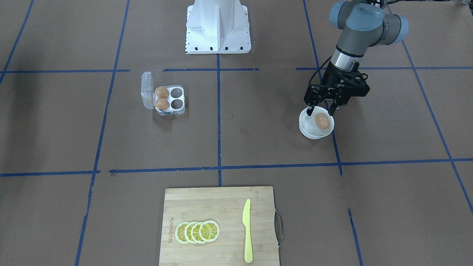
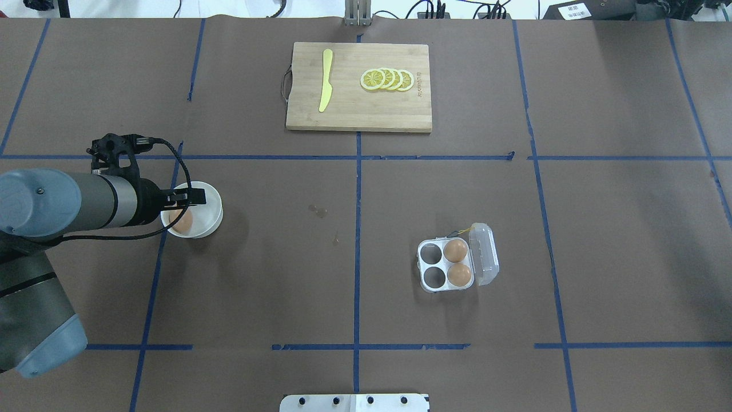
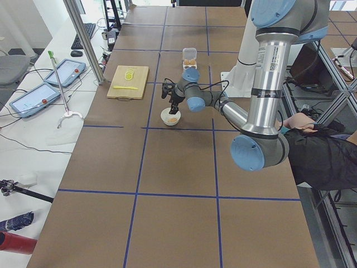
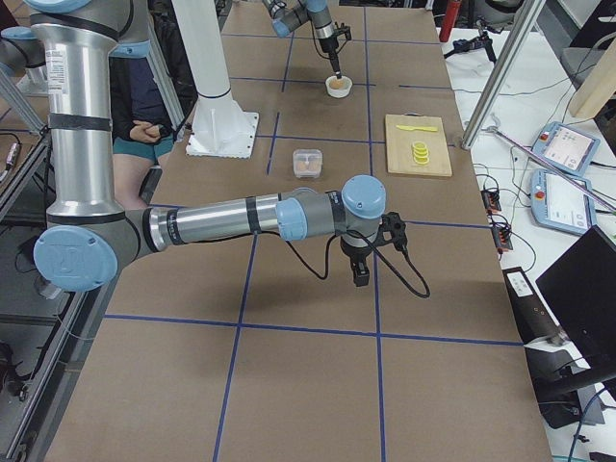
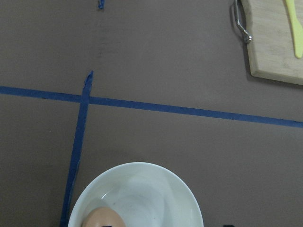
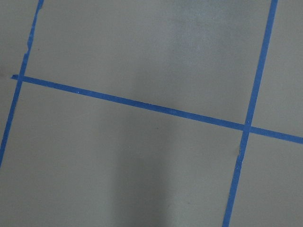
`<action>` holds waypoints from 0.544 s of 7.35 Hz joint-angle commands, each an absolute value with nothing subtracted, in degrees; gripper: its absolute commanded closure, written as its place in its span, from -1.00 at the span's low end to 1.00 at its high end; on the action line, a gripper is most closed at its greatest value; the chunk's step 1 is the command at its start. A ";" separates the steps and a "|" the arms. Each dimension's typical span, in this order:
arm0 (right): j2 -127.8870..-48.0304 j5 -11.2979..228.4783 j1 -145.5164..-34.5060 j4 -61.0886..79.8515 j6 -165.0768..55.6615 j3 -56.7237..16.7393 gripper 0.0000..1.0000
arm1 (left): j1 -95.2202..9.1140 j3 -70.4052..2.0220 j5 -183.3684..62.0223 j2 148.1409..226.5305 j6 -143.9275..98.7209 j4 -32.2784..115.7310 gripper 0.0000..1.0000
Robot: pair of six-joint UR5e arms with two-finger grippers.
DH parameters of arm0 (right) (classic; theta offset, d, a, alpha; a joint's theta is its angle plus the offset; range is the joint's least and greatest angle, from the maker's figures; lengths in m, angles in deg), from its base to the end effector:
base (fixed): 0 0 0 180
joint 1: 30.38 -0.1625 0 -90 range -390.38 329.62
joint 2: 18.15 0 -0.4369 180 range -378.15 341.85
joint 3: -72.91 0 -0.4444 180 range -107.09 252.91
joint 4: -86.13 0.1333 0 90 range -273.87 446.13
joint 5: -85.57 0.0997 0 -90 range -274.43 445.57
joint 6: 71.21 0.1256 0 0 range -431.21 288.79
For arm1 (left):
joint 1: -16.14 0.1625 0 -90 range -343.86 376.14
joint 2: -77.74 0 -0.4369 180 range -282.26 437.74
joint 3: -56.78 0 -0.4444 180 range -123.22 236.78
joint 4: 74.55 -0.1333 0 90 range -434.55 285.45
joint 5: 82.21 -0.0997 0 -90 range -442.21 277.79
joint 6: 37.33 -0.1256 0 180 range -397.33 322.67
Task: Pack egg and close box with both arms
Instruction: 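Move the left gripper over the white bowl holding the brown egg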
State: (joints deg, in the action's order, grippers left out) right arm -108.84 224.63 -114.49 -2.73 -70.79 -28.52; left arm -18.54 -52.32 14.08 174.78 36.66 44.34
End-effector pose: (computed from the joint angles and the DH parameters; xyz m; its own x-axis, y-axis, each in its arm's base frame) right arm -0.0178 -0.5469 0.5766 0.6366 -0.2148 0.7407 0.0958 0.9750 0.2004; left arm 0.4352 -0.4465 0.3902 0.5887 -0.0739 -0.8050 0.3427 0.9247 0.1657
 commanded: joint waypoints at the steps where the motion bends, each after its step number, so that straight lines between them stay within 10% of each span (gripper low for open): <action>1: -108.85 224.70 -114.49 -2.73 -70.77 -28.51 -1.00 | -17.87 -51.59 13.60 174.95 36.50 40.51 -0.64; 4: -108.85 224.61 -114.49 -2.73 -70.86 -28.42 -1.00 | -16.99 -48.79 13.68 177.48 36.32 40.41 -0.64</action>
State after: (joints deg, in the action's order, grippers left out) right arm -108.85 224.64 -114.49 -2.73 -70.85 -28.44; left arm -17.19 -50.22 13.68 176.04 36.40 40.55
